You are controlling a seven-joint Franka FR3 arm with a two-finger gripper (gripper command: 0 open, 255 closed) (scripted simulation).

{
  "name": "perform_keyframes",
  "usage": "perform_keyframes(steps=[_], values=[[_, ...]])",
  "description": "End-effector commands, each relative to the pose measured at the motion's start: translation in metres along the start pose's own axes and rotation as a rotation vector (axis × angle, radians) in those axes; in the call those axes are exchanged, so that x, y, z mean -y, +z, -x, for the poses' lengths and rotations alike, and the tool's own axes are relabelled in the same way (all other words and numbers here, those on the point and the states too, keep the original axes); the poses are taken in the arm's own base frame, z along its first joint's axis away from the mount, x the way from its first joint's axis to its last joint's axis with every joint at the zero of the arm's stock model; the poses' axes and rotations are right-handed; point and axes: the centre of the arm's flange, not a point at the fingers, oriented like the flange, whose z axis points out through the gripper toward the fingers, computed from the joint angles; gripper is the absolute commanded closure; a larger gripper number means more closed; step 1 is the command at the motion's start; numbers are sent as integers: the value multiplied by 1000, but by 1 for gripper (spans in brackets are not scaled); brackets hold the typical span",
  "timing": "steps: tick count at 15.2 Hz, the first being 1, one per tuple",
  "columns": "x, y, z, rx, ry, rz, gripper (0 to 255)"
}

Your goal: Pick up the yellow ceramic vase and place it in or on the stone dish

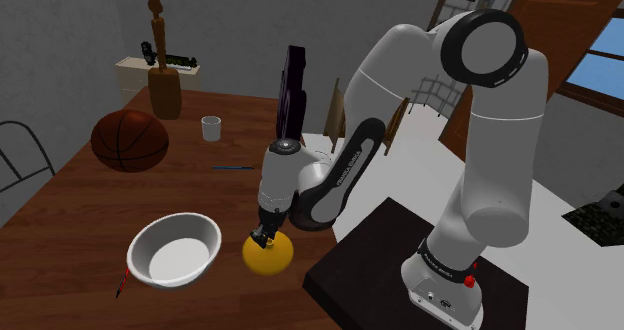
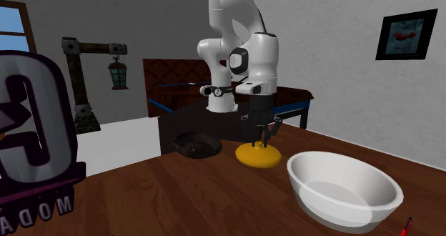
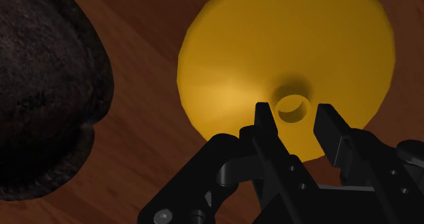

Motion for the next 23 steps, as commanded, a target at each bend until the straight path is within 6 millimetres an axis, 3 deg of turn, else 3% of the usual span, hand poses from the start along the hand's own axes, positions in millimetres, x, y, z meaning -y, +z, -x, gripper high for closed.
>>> perform_keyframes(steps=[1,23], values=[[0,-5,0,1,0,0,255],[0,-121,-6,1,0,0,255]])
